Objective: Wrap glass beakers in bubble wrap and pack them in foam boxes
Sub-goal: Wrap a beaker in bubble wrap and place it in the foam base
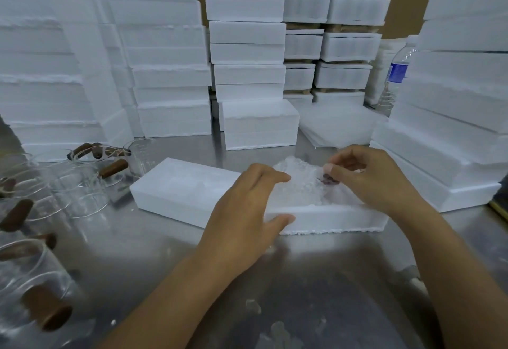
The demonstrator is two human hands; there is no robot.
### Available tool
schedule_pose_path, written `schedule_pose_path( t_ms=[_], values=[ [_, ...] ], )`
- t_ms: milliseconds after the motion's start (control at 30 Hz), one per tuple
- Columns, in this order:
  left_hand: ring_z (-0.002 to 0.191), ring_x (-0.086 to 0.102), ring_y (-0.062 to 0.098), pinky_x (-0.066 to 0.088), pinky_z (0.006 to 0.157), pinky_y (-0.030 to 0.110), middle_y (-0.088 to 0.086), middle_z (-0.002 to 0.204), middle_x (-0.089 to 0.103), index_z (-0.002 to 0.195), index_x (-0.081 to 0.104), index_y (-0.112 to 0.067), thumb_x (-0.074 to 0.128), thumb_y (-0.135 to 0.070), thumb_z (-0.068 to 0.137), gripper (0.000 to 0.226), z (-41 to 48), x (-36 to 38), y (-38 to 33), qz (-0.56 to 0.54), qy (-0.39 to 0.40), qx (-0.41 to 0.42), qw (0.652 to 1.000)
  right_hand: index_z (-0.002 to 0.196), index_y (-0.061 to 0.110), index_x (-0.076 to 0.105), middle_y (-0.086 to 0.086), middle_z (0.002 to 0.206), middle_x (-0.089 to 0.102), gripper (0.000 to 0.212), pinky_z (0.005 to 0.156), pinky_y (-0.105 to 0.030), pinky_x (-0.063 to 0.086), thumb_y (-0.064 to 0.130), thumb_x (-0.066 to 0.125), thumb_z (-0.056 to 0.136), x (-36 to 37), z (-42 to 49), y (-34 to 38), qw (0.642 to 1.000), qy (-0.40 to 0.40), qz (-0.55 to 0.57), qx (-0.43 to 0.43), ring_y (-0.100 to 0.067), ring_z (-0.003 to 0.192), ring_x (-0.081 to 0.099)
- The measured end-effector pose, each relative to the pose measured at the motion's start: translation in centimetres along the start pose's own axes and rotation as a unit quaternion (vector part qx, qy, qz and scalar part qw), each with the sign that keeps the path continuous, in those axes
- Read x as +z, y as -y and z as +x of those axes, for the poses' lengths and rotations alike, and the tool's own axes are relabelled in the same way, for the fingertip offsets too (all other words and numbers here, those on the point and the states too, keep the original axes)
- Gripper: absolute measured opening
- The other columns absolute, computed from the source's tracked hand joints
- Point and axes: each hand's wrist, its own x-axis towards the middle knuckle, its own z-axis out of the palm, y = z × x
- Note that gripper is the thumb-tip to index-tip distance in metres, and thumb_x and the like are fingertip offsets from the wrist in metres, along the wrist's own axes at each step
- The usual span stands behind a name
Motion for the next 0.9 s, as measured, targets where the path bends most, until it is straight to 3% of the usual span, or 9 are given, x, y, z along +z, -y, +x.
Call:
schedule_pose_path(
  t_ms=[133,233,333,400,433,533,633,767,900],
  values=[
    [0.102,0.031,-0.015,0.020,0.086,-0.007,-0.031,0.112,0.040,0.122,0.048,-0.042,0.075,-0.042,0.075,0.055,0.3,-0.4,0.1,0.007,-0.005,-0.010,1.000,0.070,0.020,0.069,0.010,0.070,0.069,0.011,0.051,-0.004,0.039,0.026,0.074,0.078,0.2,-0.1,-0.1,1.000,0.007,-0.017,0.013,0.004,0.061,0.058],
    [0.106,0.039,-0.020,0.022,0.082,-0.010,-0.035,0.111,0.048,0.115,0.039,-0.058,0.075,-0.047,0.071,0.058,0.6,-1.5,0.2,-0.092,0.001,-0.066,0.994,0.069,0.023,0.070,0.013,0.066,0.068,0.010,0.047,-0.003,0.037,0.026,0.074,0.078,0.1,-0.2,0.0,1.000,0.005,-0.005,0.017,0.008,0.057,0.056],
    [0.109,0.048,-0.009,0.025,0.082,-0.007,-0.022,0.116,0.053,0.116,0.049,-0.038,0.070,-0.034,0.080,0.043,1.5,-3.0,2.0,-0.153,-0.146,-0.154,0.965,0.073,0.030,0.066,0.015,0.075,0.067,0.010,0.057,-0.008,0.039,0.028,0.069,0.082,-0.1,0.0,0.0,0.998,-0.058,0.013,0.020,0.002,0.070,0.059],
    [0.119,0.046,0.012,0.028,0.092,0.008,-0.004,0.121,0.050,0.117,0.051,-0.022,0.066,-0.019,0.085,0.035,1.7,-4.3,3.8,-0.086,-0.254,-0.226,0.937,0.076,0.031,0.066,0.014,0.080,0.066,0.010,0.061,-0.012,0.037,0.027,0.065,0.085,-0.3,0.3,-0.3,0.992,-0.115,0.026,0.044,0.002,0.074,0.057],
    [0.123,0.041,0.020,0.028,0.096,0.018,0.005,0.126,0.046,0.120,0.049,-0.016,0.064,-0.016,0.085,0.038,1.6,-4.8,4.5,-0.045,-0.269,-0.274,0.922,0.079,0.030,0.067,0.013,0.083,0.066,0.008,0.061,-0.013,0.037,0.026,0.064,0.086,-0.4,0.4,-0.6,0.989,-0.127,0.033,0.066,0.000,0.075,0.057],
    [0.130,0.026,0.033,0.026,0.104,0.037,0.020,0.139,0.030,0.129,0.040,-0.010,0.064,-0.016,0.083,0.052,0.9,-5.3,6.1,0.038,-0.190,-0.403,0.894,0.097,0.025,0.069,0.003,0.100,0.066,0.014,0.068,-0.023,0.038,0.031,0.064,0.086,-0.4,0.7,-1.5,0.986,-0.093,0.029,0.134,-0.016,0.089,0.058],
    [0.133,0.020,0.035,0.025,0.107,0.042,0.020,0.143,0.022,0.134,0.035,-0.012,0.063,-0.021,0.083,0.059,0.3,-4.9,6.4,0.070,-0.110,-0.430,0.893,0.104,0.026,0.066,-0.001,0.112,0.061,0.022,0.075,-0.026,0.036,0.037,0.064,0.085,-0.1,0.7,-1.5,0.986,-0.054,0.012,0.155,-0.018,0.096,0.055],
    [0.137,0.013,0.034,0.021,0.110,0.042,0.017,0.149,0.017,0.138,0.032,-0.013,0.062,-0.024,0.084,0.062,0.2,-4.5,6.4,0.070,-0.097,-0.448,0.886,0.106,0.026,0.062,-0.003,0.117,0.059,0.022,0.058,-0.022,0.036,0.033,0.065,0.086,0.0,0.6,-1.5,0.985,-0.036,-0.003,0.168,-0.018,0.093,0.053],
    [0.136,0.020,0.035,0.034,0.105,0.046,0.013,0.149,0.015,0.137,0.033,-0.014,0.061,-0.022,0.084,0.060,0.2,-4.4,6.5,-0.002,-0.099,-0.480,0.872,0.114,0.021,0.062,-0.005,0.114,0.056,0.027,0.057,-0.022,0.036,0.022,0.061,0.087,0.0,0.4,-1.4,0.984,-0.024,0.011,0.174,-0.015,0.077,0.051]
  ],
)
